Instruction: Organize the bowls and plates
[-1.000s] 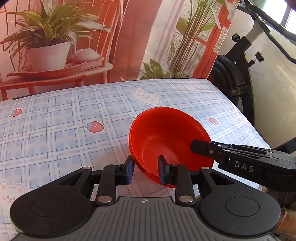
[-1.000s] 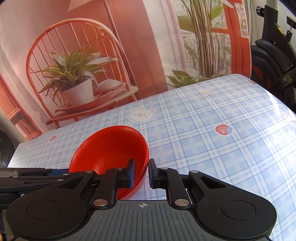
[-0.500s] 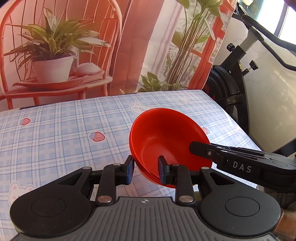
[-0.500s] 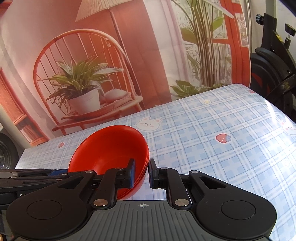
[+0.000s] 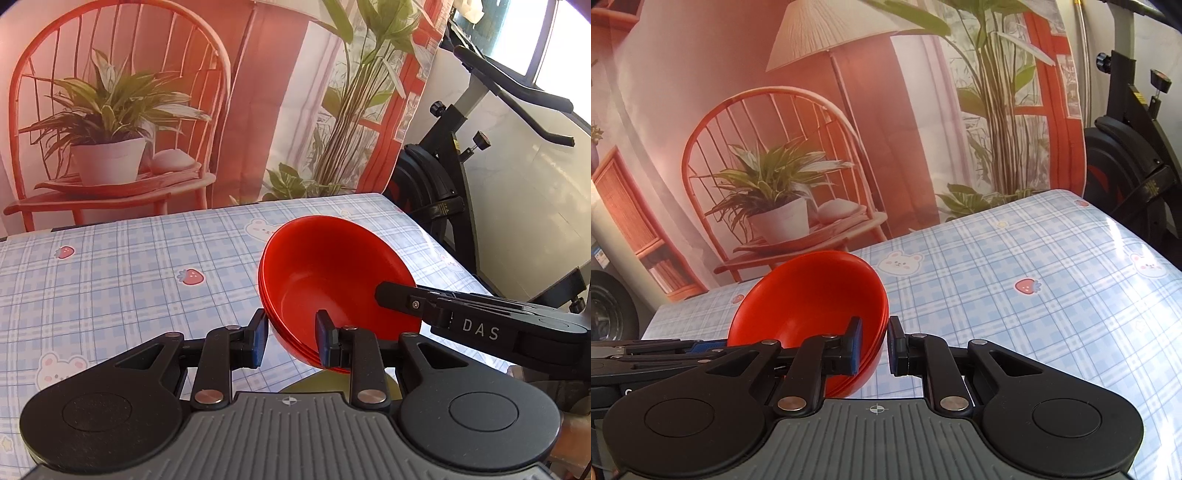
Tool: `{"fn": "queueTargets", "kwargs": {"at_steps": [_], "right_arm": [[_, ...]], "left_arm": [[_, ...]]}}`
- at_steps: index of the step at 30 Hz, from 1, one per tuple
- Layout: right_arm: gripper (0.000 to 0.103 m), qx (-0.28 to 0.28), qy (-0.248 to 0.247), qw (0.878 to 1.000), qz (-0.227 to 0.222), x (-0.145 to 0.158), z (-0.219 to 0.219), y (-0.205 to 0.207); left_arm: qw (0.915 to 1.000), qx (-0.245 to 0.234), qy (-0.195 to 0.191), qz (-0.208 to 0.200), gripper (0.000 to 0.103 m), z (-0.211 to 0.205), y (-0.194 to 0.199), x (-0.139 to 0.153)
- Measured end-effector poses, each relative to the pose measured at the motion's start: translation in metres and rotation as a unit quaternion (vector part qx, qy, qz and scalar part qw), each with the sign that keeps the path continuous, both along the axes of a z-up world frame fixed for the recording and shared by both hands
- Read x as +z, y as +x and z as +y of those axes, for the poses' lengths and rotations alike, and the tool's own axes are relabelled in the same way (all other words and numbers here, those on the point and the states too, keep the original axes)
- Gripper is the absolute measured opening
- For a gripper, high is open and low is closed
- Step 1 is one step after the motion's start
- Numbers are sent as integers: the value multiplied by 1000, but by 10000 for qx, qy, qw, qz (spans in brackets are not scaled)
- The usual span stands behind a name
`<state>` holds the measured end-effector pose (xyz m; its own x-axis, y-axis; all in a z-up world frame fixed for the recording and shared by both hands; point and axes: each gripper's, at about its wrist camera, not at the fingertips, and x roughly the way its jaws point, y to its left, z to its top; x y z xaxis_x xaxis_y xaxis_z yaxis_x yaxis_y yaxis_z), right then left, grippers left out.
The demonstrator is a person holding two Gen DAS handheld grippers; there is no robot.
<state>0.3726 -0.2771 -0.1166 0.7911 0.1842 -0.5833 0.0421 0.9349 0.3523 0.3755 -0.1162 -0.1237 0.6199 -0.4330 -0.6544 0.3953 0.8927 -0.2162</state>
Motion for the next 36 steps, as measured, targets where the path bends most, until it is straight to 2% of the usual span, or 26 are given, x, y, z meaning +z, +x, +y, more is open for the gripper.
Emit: {"fn": "queueTargets", "kwargs": {"at_steps": [16, 33, 36], "right_arm": [[13, -2, 8, 10000, -70, 13, 4, -41], [13, 38, 78, 9998, -191, 17, 9, -78], [13, 35, 100, 9998, -178, 16, 9, -83]], "left_arm": [[9999, -27, -115, -107, 29, 8, -38, 8], [9985, 236, -486, -59, 29, 22, -75, 9], [9987, 208, -459, -34, 29, 22, -80, 6]]}}
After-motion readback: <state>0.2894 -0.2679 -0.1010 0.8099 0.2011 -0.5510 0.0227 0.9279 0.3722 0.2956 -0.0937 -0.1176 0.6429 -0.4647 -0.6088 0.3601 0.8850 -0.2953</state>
